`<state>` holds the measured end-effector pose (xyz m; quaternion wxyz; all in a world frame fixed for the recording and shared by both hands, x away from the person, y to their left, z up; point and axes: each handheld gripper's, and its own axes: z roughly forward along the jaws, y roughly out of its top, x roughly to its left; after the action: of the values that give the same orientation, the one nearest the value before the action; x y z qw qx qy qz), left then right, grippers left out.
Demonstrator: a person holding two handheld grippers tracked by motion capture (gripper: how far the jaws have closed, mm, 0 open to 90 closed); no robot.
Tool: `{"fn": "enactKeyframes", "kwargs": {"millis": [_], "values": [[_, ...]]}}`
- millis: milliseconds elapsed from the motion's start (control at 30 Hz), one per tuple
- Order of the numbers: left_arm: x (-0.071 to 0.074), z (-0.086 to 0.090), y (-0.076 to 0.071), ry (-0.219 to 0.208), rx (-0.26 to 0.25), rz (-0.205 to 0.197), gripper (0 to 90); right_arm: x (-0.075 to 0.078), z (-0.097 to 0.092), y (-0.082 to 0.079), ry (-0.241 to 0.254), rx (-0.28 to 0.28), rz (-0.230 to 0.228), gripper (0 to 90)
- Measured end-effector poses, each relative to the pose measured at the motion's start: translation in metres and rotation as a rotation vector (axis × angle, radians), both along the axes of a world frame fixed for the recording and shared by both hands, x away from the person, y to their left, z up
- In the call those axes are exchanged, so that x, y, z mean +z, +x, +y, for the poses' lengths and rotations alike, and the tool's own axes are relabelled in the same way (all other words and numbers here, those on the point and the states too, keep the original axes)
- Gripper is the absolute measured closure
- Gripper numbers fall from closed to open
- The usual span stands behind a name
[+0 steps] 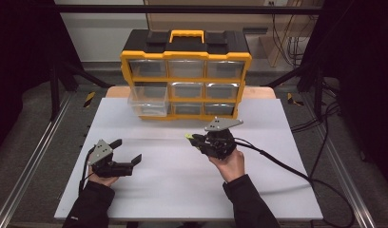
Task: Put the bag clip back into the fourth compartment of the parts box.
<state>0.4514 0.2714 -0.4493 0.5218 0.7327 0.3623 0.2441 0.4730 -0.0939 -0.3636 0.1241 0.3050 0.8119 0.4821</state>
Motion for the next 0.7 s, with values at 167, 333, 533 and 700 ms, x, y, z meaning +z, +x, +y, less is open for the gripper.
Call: {"fn": "enactKeyframes", "kwargs": {"millis": [167, 333, 533, 700], "values": [[0.0, 0.0, 0.0, 0.002, -0.001, -0.001, 1.8, 0.005, 0.002, 0.003, 0.009, -0.006, -0.011, 78.2], [0.0, 0.0, 0.0, 0.0, 0.0, -0.002, 1.8, 0.008, 0.003, 0.007, 0.017, -0.012, -0.016, 78.2], [0.0, 0.0, 0.0, 0.002, -0.002, 0.0, 1.8, 0.012, 0.006, 0.011, 0.02, -0.016, -0.023, 78.3], [0.0, 0.0, 0.0, 0.002, -0.003, -0.002, 1.8, 0.017, 0.009, 0.015, 0.026, -0.02, -0.032, 78.3]]}}
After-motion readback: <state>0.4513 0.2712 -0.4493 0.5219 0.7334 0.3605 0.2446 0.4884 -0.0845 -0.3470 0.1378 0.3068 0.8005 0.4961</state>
